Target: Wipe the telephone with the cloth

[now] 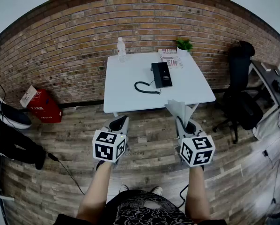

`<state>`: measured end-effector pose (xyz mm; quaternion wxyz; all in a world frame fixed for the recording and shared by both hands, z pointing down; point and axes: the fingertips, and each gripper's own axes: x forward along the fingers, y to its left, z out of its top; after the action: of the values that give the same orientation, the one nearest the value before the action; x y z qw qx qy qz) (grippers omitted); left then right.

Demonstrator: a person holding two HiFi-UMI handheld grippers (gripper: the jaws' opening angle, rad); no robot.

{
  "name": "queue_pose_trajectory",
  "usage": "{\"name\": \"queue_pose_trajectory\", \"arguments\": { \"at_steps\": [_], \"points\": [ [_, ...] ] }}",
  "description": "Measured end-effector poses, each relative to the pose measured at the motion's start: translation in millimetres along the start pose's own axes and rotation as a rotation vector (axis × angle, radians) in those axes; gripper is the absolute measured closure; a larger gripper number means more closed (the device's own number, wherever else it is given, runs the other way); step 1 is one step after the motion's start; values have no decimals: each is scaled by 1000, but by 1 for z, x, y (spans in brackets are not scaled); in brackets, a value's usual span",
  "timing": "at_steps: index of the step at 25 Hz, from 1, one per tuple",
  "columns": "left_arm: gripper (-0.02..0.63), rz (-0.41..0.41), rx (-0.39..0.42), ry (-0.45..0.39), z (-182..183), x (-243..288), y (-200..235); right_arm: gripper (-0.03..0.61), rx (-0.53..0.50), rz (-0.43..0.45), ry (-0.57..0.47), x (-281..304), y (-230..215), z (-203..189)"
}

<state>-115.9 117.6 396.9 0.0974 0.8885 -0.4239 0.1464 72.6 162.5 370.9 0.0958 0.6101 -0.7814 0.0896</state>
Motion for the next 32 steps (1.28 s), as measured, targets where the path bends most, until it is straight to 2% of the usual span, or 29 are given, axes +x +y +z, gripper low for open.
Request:
{"name": "queue_pose_trajectory", "arguments": {
  "at_steps": [5,14,21,27,32],
  "points": [
    [609,17,-39,20,-4,5,-12,569,-15,-9,11,-4,-12,-3],
    [609,29,-49,7,4,21,-45,571,-18,67,-4,-13,-34,-10],
    [609,9,14,10,10,37,-76,572,-25,113,-6,-14,-57,-16],
    [611,10,19,7,18,54,-79,575,-37,146,-8,-4,-69,-16],
    [609,32,9,16,18,78,-60,575,-45,139,3,21,-80,-17]
  ]
}}
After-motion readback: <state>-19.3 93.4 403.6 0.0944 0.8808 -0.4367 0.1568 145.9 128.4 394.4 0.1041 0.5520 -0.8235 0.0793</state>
